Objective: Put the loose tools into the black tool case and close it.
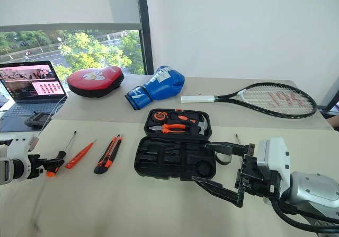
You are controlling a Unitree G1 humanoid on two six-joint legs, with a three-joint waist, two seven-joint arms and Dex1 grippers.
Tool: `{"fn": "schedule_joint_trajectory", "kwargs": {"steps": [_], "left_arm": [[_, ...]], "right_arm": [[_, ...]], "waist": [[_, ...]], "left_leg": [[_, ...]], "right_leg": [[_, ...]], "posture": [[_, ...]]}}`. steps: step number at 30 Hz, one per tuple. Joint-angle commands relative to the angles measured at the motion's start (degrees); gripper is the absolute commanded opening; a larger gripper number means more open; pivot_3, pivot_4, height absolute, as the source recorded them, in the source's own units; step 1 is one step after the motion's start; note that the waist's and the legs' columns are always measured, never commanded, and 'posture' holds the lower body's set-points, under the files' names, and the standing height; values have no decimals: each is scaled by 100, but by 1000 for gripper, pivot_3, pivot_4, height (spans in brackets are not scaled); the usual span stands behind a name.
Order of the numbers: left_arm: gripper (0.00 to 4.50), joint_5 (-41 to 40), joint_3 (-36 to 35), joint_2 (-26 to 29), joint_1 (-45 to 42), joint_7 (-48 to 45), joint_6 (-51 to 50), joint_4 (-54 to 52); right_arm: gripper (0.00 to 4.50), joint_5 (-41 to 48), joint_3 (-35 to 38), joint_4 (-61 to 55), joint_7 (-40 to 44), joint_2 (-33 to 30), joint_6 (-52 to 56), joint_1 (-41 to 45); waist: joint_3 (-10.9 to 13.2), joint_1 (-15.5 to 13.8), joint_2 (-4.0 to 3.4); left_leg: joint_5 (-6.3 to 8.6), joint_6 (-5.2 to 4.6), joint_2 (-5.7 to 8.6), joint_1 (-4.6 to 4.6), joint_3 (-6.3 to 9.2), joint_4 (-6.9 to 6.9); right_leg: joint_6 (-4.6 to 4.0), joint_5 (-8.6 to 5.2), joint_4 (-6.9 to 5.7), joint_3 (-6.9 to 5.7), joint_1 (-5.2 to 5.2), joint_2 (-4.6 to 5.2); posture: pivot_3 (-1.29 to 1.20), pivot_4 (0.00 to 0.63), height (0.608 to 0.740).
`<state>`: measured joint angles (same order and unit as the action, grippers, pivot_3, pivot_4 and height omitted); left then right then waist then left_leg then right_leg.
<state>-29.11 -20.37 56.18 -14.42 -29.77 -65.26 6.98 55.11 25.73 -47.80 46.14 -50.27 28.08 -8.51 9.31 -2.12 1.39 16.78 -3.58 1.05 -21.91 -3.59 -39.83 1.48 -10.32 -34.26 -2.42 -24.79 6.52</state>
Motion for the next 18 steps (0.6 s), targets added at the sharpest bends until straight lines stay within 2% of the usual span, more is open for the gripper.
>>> {"fn": "schedule_joint_trajectory", "kwargs": {"steps": [1,2,4,6,8,10,11,12,14,18], "left_arm": [[1973,72,-171,-100,22,11,108,8],[1495,66,-242,-107,-24,-39,274,32],[876,-307,-557,-166,-368,-448,596,-27],[859,-768,-499,-133,-941,-1311,984,-267],[859,-932,78,180,-1293,-2191,927,-459],[859,-617,1156,255,-1896,-3108,1392,-712],[859,-235,1764,195,-2228,-3592,1963,-762],[859,98,2261,83,-2565,-3965,2434,-681],[859,877,3202,-511,-3535,-4464,3334,119],[859,1891,4223,-1822,-5054,-4893,4480,2110]], "right_arm": [[4500,-4,286,-107,10,-17,-95,-66],[4500,-17,296,-106,-4,-11,-102,-79],[4500,-71,315,-120,-81,53,-127,-149],[4500,42,484,-208,-250,175,-116,-294],[4500,186,660,-304,-396,247,-71,-420],[4500,68,906,-430,-467,341,-63,-766],[4500,23,1054,-499,-507,402,-34,-981],[4500,13,1162,-555,-576,447,8,-1152],[4500,125,1402,-614,-820,515,232,-1598],[4500,9,1767,-805,-1074,672,348,-2265]], "waist": [[0,-4,0],[0,-4,0],[1,-12,2],[7,-60,37],[8,-83,67],[6,-60,67],[3,-52,57],[-2,-110,47],[-7,-146,37],[-5,-100,37]], "left_leg": [[4,8,0,0,0,0],[3,10,0,1,0,-1],[1,13,0,-1,0,-3],[-4,19,0,-16,2,-12],[-13,34,1,-54,15,-44],[-13,33,8,-53,14,-50],[-11,29,16,-47,10,-50],[-10,24,22,-40,9,-49],[-29,-17,37,-32,-3,-51],[-9,-125,33,-42,-13,-90]], "right_leg": [[0,0,-3,0,0,1],[0,0,-6,0,-1,1],[-1,0,-14,1,-5,2],[-2,0,-27,-3,-18,0],[-5,0,-58,-24,-44,-7],[-7,-2,-63,-28,-39,-12],[-6,-2,-65,-21,-35,-11],[-6,-2,-61,-19,-26,-8],[-2,-5,-57,-18,-11,-9],[-8,-9,-45,-3,9,-25]], "posture": [[0,150,740],[0,150,740],[0,150,740],[0,150,740],[0,150,740],[0,150,740],[0,150,740],[0,150,740],[0,150,740],[0,150,740]]}}
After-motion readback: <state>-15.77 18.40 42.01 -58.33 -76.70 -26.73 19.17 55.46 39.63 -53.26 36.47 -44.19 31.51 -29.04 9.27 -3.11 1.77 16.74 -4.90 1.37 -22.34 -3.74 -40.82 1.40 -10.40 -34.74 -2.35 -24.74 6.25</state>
